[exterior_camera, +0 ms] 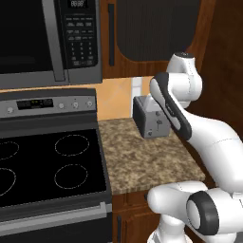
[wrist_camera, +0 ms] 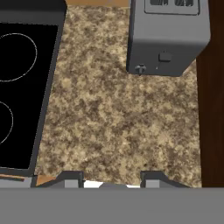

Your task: Navigate to the toaster oven.

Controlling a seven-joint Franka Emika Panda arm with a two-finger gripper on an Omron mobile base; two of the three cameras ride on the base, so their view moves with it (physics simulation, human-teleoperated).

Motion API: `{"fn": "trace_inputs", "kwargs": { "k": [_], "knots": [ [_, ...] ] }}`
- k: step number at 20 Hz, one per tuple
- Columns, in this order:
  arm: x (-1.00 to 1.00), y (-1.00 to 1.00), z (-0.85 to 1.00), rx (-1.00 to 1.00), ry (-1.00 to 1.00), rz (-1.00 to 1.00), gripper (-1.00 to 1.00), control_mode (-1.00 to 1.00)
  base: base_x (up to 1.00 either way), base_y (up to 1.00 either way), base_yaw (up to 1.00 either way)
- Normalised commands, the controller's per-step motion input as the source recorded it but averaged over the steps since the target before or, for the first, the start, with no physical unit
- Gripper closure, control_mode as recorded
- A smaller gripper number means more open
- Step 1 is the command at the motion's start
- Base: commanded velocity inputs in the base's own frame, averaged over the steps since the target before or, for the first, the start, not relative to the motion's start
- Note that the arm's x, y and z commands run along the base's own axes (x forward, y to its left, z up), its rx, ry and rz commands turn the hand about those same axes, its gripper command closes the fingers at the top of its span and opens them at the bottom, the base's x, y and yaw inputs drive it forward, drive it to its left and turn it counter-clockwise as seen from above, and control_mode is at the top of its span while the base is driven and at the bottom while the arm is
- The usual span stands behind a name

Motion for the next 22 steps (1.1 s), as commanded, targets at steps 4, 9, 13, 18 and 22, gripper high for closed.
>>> {"fn": "trace_inputs", "kwargs": {
  "k": [4, 9, 13, 18, 22],
  "knots": [
    [-0.35, 0.0, -0.03, 0.0, 0.0, 0.0, -1.0, -1.0, 0.0, 0.0, 0.0],
    [-0.85, -0.05, -0.46, 0.0, 0.01, 0.0, -1.0, -1.0, 0.0, 0.0, 0.0],
    [-0.34, 0.0, -0.33, 0.0, 0.01, 0.0, -1.0, 1.0, -0.33, 0.0, 0.01],
    [0.0, 0.0, 0.0, 0.0, 0.0, 0.0, -1.0, 1.0, -0.41, 0.05, 0.01],
    [0.0, 0.0, 0.0, 0.0, 0.0, 0.0, -1.0, 1.0, -0.21, 0.27, -0.05]
  ]
}}
